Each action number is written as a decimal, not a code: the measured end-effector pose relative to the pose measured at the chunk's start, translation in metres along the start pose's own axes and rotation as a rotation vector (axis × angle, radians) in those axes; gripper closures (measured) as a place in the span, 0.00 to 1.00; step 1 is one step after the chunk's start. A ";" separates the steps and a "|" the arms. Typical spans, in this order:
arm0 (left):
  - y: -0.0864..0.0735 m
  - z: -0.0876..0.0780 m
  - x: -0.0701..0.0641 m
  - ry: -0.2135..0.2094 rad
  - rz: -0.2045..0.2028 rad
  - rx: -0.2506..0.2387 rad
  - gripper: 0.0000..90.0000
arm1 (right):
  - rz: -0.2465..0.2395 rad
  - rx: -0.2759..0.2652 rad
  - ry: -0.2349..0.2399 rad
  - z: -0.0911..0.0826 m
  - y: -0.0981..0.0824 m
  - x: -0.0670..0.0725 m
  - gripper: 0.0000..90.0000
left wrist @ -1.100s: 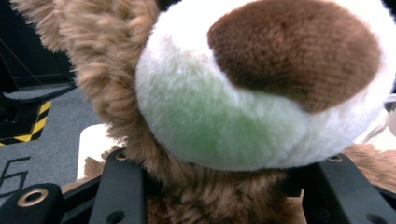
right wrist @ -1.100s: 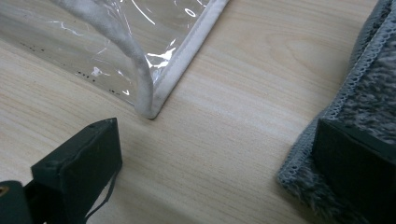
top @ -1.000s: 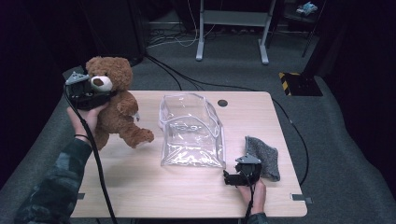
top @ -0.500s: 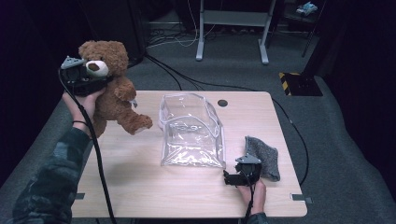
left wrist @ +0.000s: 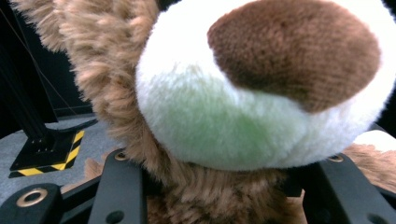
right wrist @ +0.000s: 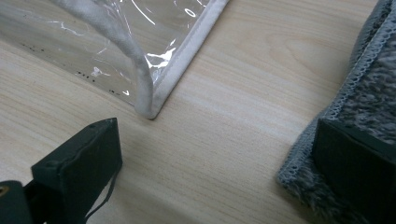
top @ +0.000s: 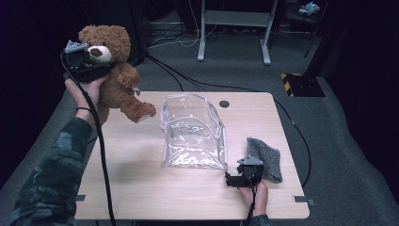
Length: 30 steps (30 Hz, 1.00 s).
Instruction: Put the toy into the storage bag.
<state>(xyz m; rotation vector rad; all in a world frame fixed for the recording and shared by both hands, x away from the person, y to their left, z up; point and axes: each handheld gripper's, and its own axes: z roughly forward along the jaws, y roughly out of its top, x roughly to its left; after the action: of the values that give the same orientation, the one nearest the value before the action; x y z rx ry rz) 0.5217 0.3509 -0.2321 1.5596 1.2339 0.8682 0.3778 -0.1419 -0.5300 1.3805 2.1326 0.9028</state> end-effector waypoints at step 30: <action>0.033 0.054 -0.099 -0.168 0.044 -0.026 0.54 | -0.004 0.005 0.001 0.000 0.000 0.000 0.01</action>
<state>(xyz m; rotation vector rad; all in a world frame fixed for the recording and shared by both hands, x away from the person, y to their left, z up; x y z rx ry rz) 0.5572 0.2397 -0.2152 1.6089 1.0684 0.7614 0.3778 -0.1423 -0.5297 1.3781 2.1393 0.8976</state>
